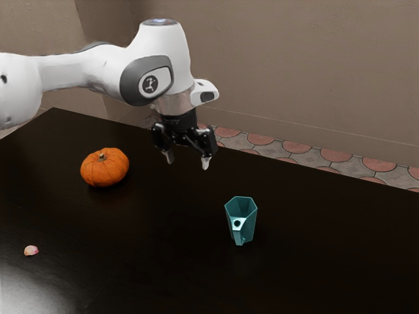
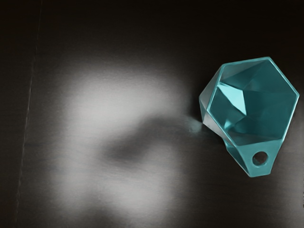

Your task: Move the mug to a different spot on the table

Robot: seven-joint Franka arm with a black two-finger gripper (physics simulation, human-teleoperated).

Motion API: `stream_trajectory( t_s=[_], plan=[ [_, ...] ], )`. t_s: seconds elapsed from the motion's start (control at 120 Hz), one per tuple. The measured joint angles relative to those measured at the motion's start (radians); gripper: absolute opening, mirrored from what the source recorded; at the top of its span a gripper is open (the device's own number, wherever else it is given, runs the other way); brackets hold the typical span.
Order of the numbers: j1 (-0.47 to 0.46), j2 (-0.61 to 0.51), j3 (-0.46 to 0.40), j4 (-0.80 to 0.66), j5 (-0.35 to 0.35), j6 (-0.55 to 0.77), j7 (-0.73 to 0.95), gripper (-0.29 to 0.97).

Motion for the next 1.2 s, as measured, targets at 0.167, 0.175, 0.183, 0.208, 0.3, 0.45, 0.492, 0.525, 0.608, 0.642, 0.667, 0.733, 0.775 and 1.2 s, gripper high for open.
stream_trajectory(
  t_s=[0.167,0.175,0.183,0.208,0.3,0.45,0.492,0.525,0.608,0.642,0.667,0.733,0.775,1.2],
  plan=[
    [0.013,0.067,-0.029,-0.026,-0.009,0.086,-0.136,0.68],
    [0.011,0.069,-0.030,-0.027,-0.009,0.090,-0.142,0.68],
    [0.010,0.071,-0.031,-0.028,-0.010,0.093,-0.148,0.68],
    [0.005,0.079,-0.033,-0.030,-0.010,0.105,-0.166,0.68],
    [-0.013,0.119,-0.045,-0.032,-0.011,0.146,-0.224,0.68],
    [-0.052,0.162,-0.069,-0.032,0.031,0.196,-0.295,0.68],
    [-0.056,0.170,-0.075,-0.032,0.041,0.209,-0.302,0.68],
    [-0.057,0.176,-0.082,-0.032,0.046,0.221,-0.306,0.68],
    [-0.059,0.196,-0.090,-0.034,0.054,0.253,-0.316,0.68],
    [-0.062,0.206,-0.092,-0.034,0.053,0.265,-0.320,0.68],
    [-0.064,0.212,-0.092,-0.034,0.053,0.274,-0.323,0.68],
    [-0.067,0.219,-0.093,-0.039,0.051,0.294,-0.332,0.68],
    [-0.070,0.215,-0.094,-0.075,0.042,0.312,-0.339,0.68],
    [-0.073,0.236,-0.102,-0.145,0.041,0.414,-0.393,0.68]
  ],
)
